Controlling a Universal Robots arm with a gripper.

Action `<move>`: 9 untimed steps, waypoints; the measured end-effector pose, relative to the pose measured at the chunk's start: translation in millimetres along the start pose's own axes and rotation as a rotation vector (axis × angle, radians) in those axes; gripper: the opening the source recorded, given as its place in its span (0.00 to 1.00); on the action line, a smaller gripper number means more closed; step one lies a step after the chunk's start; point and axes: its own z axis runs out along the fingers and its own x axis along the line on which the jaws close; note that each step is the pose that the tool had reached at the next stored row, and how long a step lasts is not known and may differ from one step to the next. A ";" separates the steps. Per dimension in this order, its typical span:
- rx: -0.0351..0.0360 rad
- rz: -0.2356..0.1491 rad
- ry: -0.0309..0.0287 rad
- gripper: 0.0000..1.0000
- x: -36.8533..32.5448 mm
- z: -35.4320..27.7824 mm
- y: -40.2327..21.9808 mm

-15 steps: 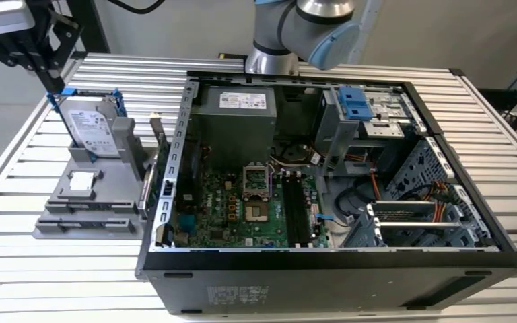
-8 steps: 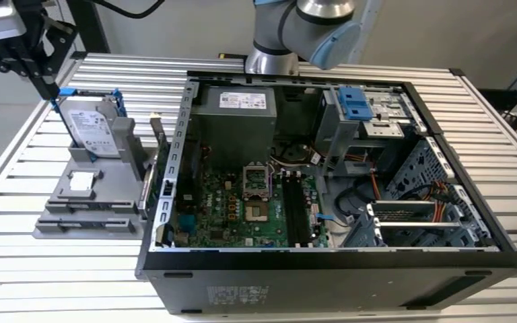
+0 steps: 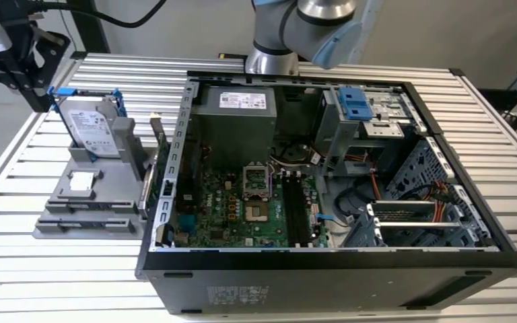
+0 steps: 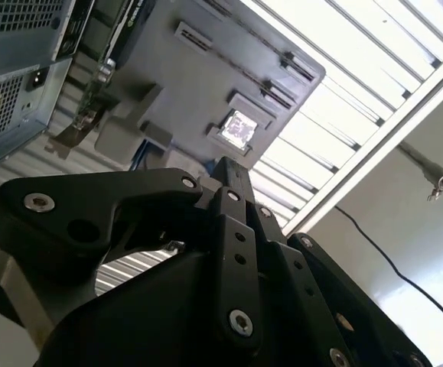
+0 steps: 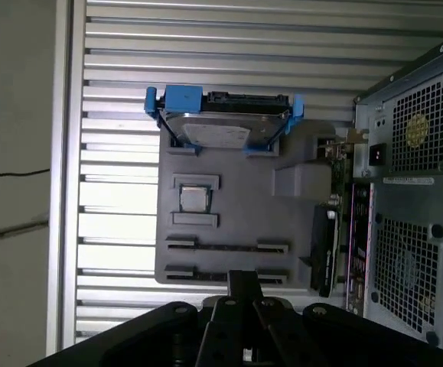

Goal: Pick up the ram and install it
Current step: 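Reach for the ram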

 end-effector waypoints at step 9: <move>0.0000 0.002 -0.0001 0.00 0.4 -1.2 -23.9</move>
